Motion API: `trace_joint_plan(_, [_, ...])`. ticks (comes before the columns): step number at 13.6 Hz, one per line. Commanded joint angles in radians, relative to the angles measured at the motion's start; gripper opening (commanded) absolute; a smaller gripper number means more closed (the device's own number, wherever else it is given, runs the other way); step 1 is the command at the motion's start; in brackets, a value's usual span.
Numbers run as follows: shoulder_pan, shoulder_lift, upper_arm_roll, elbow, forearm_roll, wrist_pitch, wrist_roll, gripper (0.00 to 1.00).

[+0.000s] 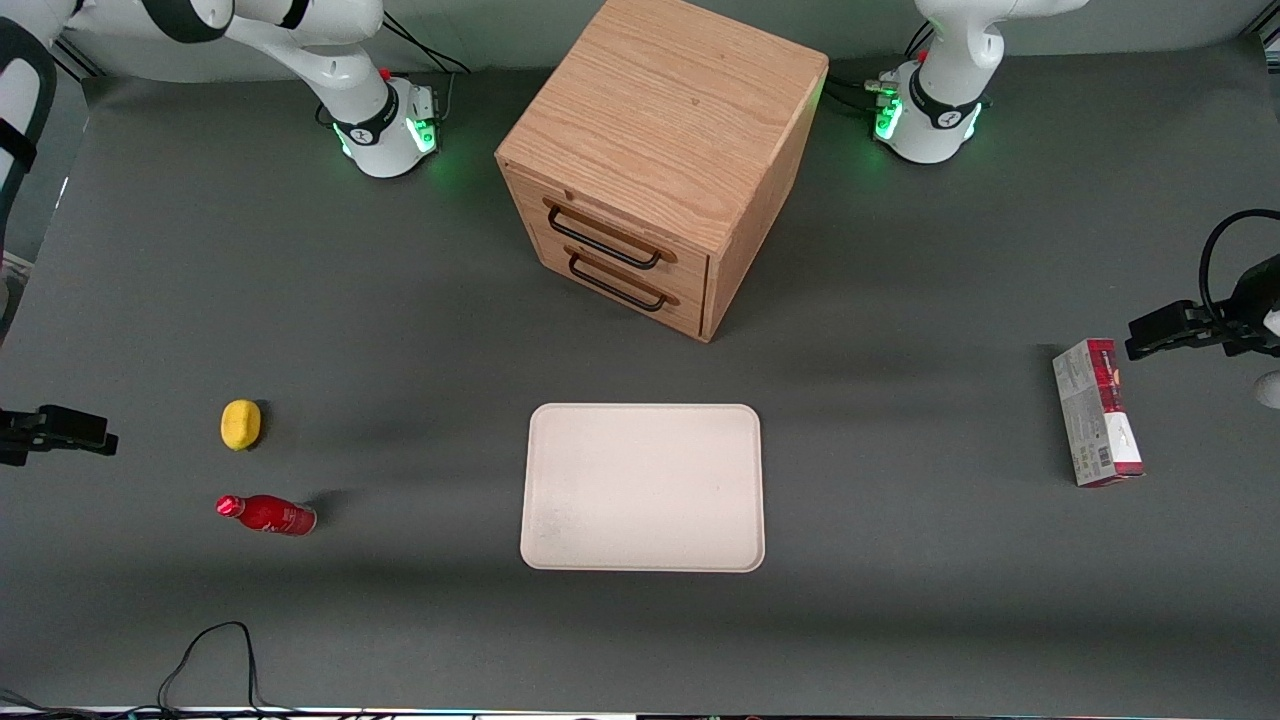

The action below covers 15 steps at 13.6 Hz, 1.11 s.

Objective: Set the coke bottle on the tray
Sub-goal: 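Move the open right gripper down over the red Coca-Cola bottle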

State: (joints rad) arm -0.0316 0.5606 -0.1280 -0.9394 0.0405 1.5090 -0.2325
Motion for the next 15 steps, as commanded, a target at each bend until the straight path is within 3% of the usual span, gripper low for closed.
trace_joint_plan(1, [0.001,0.024,-0.002,0.044,0.036,-0.035,-0.008,1.00])
trace_joint_plan(4, [0.010,0.030,-0.002,-0.037,0.038,-0.004,-0.010,1.00])
trace_joint_plan(15, [0.022,0.122,-0.002,-0.341,0.039,0.431,-0.019,1.00])
